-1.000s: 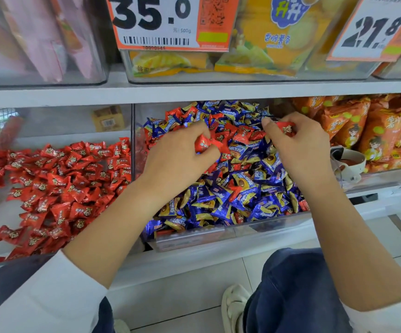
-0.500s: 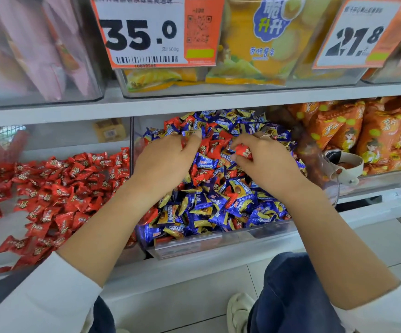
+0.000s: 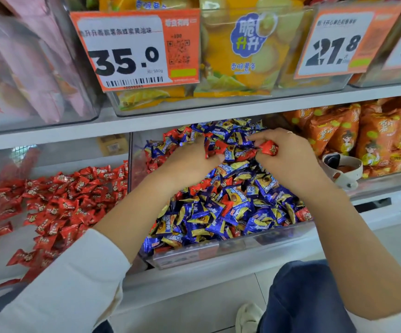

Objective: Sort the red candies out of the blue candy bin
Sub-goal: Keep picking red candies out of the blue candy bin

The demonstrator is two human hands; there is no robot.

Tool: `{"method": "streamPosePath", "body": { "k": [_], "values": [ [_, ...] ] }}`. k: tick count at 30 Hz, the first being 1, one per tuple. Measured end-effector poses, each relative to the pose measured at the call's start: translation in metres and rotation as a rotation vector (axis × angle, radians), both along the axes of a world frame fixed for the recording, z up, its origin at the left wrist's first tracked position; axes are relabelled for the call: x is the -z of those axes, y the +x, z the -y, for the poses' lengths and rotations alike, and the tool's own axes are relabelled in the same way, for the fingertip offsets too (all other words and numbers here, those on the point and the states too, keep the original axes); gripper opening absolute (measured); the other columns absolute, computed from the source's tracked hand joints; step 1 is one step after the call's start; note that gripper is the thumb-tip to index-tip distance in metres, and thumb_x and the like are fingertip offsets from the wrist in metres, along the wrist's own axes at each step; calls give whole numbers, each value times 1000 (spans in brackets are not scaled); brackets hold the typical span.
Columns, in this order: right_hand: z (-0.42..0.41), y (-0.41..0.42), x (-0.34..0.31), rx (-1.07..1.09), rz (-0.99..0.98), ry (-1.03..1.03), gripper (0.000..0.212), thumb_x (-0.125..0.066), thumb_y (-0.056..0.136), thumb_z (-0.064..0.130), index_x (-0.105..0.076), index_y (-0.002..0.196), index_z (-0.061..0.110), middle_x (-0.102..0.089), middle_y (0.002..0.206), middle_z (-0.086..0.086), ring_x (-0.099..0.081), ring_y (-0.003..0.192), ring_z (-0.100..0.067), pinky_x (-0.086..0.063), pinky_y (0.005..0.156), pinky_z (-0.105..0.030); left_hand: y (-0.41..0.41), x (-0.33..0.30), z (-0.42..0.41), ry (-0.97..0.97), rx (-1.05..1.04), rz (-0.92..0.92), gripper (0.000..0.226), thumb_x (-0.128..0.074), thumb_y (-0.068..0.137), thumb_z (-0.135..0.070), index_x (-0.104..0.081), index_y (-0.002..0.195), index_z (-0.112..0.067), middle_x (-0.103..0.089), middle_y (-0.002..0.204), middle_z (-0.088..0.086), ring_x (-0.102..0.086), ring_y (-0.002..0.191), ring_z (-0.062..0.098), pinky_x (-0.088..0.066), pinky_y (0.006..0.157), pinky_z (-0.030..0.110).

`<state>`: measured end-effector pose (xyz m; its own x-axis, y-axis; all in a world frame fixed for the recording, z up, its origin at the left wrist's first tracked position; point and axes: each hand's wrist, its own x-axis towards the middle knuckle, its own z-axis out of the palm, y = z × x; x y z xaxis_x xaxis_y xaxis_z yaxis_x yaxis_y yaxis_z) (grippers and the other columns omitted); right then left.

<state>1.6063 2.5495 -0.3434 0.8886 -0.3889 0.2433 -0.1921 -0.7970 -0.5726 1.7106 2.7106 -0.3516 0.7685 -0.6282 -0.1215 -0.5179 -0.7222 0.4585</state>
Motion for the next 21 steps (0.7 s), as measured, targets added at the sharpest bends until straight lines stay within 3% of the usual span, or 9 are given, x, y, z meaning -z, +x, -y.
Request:
{"method": "streamPosePath", "body": {
  "k": [3,5,7,9,11,13,15,17,21],
  "values": [
    [-3,5,7,-120,-127,-159,56,-58,81,9,-54,131,34,-54,130,2,-58,105,-20,-47,84,-30,1,9,10,62,-1,22,74,-45,93,-52,-16,149,-14,-57,120,9,-61,86,23,-47,72,32],
    [-5,8,14,-135,-240,-294,57,-58,84,13,-48,135,37,-53,133,0,-56,113,-24,-50,85,-35,1,10,10,76,-18,53,63,-46,95,-46,-23,146,-15,-58,112,8,-59,85,24,-43,67,31],
    [-5,10,17,-98,-234,-338,44,-60,87,20,-55,128,35,-59,126,-1,-58,109,-25,-50,81,-35,1,9,7,58,-5,66,51,-45,97,-36,-30,142,-17,-58,89,4,-55,67,17,-37,55,30],
    [-4,12,17,-59,-173,-309,28,-61,88,24,-62,115,29,-65,111,-3,-61,99,-26,-47,72,-33,0,7,1,22,11,93,46,-42,98,-34,-33,141,-19,-57,79,1,-53,61,15,-39,55,30],
    [-5,14,14,-7,-97,-259,18,-62,88,32,-63,104,24,-67,95,-5,-62,87,-27,-42,63,-29,-1,4,-7,-5,-4,129,51,-39,99,-38,-30,145,-18,-64,96,7,-60,78,21,-45,71,33],
    [-7,16,8,56,-4,-199,25,-65,84,43,-63,95,21,-65,85,-4,-60,80,-24,-39,61,-28,-3,0,-17,-22,-42,173,54,-37,99,-41,-27,146,-16,-61,117,13,-58,104,29,-44,86,36],
    [-13,20,4,62,57,-138,30,-67,80,49,-63,91,21,-65,81,-2,-59,78,-22,-42,61,-29,-6,-4,-29,-22,-67,205,54,-37,99,-42,-29,145,-15,-64,99,9,-59,100,29,-44,92,39],
    [-24,25,3,23,39,-151,31,-65,81,52,-63,94,24,-65,83,0,-59,78,-21,-42,62,-28,-11,-7,-42,1,-69,260,48,-37,99,-42,-38,136,-12,-53,67,-3,-55,77,24,-44,88,42],
    [-38,41,10,13,-49,-372,34,-56,89,49,-62,114,27,-69,92,-4,-63,89,-26,-39,61,-27,-24,-5,-66,1,-101,355,37,-39,97,-42,-46,121,-14,-48,62,-3,-42,64,22,-42,64,38]
  ]
}}
